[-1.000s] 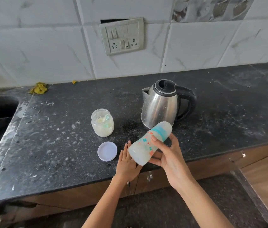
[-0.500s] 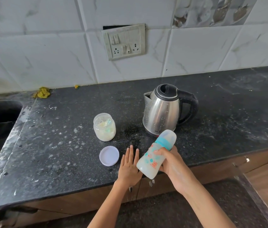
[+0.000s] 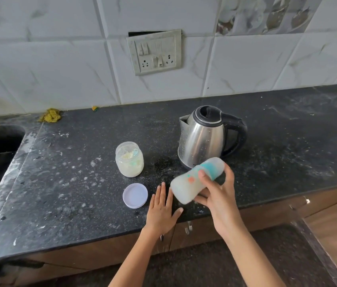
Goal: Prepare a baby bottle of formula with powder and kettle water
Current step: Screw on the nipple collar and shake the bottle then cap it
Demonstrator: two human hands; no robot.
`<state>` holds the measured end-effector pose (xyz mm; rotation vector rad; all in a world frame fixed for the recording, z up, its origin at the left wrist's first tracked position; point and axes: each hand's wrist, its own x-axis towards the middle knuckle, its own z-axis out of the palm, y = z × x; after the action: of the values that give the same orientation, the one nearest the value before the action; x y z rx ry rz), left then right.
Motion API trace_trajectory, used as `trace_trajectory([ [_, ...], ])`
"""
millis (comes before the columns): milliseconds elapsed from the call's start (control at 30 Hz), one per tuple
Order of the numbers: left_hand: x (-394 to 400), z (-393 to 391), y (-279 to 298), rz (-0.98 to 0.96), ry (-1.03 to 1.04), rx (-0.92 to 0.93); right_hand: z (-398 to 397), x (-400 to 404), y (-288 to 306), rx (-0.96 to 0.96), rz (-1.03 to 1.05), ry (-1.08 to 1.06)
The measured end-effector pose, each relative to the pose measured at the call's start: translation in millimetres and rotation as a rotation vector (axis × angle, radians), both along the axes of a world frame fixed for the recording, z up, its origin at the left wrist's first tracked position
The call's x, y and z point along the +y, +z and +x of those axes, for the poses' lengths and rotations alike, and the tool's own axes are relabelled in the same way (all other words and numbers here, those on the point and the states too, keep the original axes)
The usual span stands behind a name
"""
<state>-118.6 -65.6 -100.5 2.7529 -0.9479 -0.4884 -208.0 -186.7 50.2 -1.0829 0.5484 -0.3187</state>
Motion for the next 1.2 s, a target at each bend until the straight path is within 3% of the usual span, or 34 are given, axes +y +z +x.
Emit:
trace_trajectory([
  [33,1,0,-3,0.019,0.010,0.005,0,1,-1,-0.005,0.003,-0.027],
  [100,3,1,-4,0.075,-0.037,-0.114,-2,7,-1,0.025,-0.036,0.115],
  [167,3,-1,-2,0.145,-0.079,-0.092,-6,13,2,0.043,-0.049,0.205],
  [300,1,0,-4,0.025,0.003,-0.008,1,4,-3,-0.008,-0.003,-0.031],
  [400,1,3,-9,0.021,-0.012,-0.063,-2,5,2,0.054,-0.068,0.164],
  [567,0,-2,-5,0.037,-0.015,-0.032,5,-8,1,0.012,-0.024,-0.027],
  [700,0,1,-4,0.034,0.033,-0.013,3,-8,10,0.093,-0.095,0.204],
  [833,0,-2,1,0.020,0.039,-0.007,10,-14,5,0.034,-0.007,-0.065],
  [967,-2,1,-7,0.064,0.045,-0.039,8,-4,8,0.082,-0.067,0.177],
  [1100,0,1,-2,0.043,-0.003,-0.015,13,-9,4,0.005,0.036,-0.040],
  [1200,1,-1,-2,-0.078,0.067,0.022,9,0,4,0.038,-0.021,0.126],
])
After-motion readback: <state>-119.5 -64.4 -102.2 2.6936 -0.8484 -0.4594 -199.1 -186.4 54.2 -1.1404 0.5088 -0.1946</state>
